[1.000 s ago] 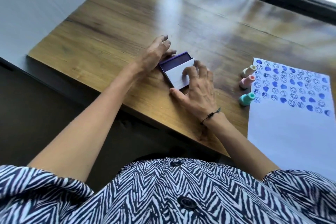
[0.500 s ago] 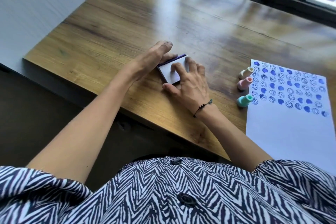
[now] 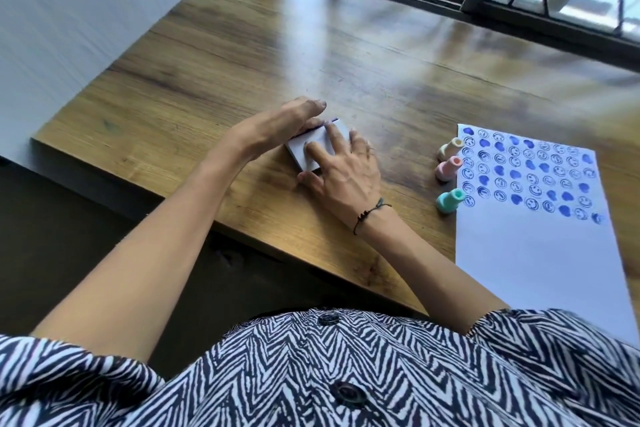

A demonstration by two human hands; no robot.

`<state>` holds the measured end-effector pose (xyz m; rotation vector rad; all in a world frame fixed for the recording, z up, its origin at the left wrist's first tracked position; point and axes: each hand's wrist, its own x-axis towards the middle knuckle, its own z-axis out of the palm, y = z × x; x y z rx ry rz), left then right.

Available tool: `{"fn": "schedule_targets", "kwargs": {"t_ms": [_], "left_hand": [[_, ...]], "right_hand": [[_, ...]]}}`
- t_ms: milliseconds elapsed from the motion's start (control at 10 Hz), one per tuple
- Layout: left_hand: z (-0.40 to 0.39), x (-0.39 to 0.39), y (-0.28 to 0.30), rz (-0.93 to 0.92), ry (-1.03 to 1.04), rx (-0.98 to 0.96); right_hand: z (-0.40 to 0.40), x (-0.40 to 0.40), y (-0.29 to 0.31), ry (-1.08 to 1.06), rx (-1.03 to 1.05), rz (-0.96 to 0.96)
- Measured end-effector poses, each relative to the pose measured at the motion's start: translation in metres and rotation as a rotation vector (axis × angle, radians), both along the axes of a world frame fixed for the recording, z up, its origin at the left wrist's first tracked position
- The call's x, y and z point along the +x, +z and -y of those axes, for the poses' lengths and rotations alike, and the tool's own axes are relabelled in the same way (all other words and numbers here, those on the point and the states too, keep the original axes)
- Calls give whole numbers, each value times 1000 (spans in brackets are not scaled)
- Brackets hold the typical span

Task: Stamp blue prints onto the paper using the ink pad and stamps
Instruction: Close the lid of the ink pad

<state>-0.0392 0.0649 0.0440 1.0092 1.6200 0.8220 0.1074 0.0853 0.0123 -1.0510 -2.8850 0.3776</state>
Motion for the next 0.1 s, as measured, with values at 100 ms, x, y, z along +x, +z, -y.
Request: {"fn": "schedule_targets", "kwargs": {"t_ms": [100], "left_hand": [[-6, 4, 7, -76, -3, -19]], "right_hand": [[-4, 1, 11, -20, -125, -29]]}}
